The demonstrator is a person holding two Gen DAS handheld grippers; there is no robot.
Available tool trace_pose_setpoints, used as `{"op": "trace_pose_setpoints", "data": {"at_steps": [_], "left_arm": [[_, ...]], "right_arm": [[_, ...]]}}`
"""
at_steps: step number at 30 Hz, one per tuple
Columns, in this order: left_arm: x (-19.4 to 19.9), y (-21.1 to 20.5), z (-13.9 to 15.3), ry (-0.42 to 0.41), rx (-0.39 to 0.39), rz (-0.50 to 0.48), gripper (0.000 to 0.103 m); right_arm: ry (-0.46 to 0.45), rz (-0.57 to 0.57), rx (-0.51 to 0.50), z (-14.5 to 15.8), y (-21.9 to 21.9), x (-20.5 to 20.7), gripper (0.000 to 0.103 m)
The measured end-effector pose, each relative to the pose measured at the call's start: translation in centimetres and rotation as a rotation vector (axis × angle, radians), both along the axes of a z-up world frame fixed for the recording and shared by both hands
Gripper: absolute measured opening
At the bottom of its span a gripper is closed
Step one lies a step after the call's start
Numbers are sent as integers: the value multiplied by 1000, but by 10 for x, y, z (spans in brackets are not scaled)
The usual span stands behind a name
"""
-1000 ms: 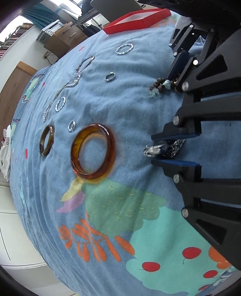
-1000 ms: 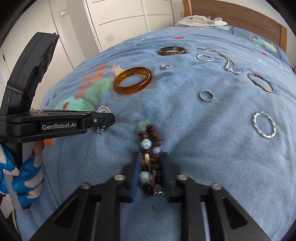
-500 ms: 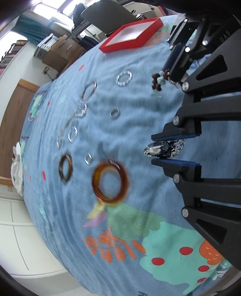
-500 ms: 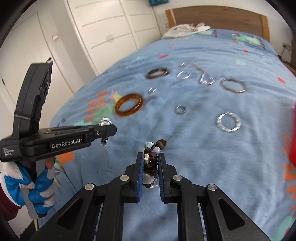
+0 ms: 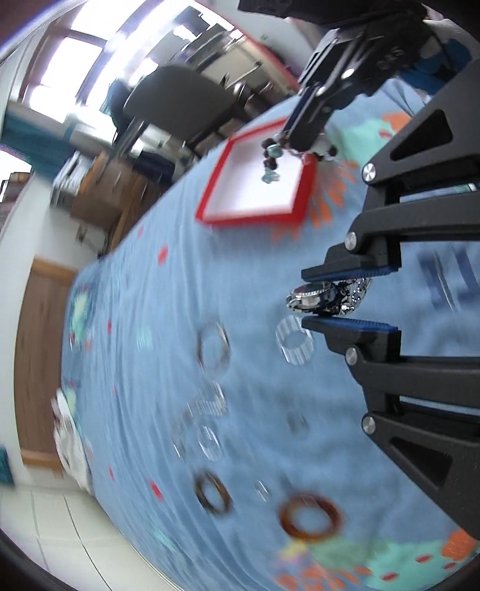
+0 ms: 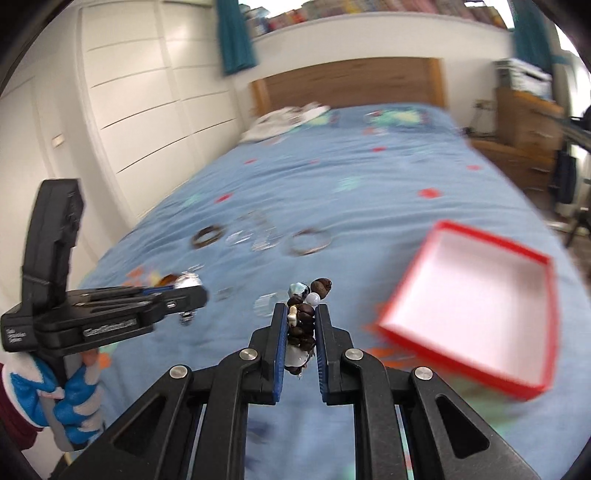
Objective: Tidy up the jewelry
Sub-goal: 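Carry watch and bracelet into the red box and open both grippers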
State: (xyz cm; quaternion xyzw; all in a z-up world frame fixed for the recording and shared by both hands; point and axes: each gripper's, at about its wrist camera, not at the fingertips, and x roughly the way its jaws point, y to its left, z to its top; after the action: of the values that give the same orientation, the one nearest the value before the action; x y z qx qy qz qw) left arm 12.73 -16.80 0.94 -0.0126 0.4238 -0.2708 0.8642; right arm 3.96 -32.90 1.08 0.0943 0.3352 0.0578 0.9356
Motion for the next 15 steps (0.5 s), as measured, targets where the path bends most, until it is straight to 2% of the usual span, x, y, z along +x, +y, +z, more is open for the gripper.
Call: {"op": "trace_pose_setpoints", "data": {"at_steps": [3,7,10,15], "left_arm": [[7,-50,4,-2,-14,-73,17],[16,-112,-2,3,-11,-149,17],[23,-154,-14,21,5,-197,17],[36,-205,-48,66,57,-240,17]], "right_arm": [[8,-98,-32,1,-52,1,14],[49,-178,-61,-13,-101,7,14],[96,-217,-62,-34,-132,12,14],[163,-232,-60,-68,-157,19,14]]}}
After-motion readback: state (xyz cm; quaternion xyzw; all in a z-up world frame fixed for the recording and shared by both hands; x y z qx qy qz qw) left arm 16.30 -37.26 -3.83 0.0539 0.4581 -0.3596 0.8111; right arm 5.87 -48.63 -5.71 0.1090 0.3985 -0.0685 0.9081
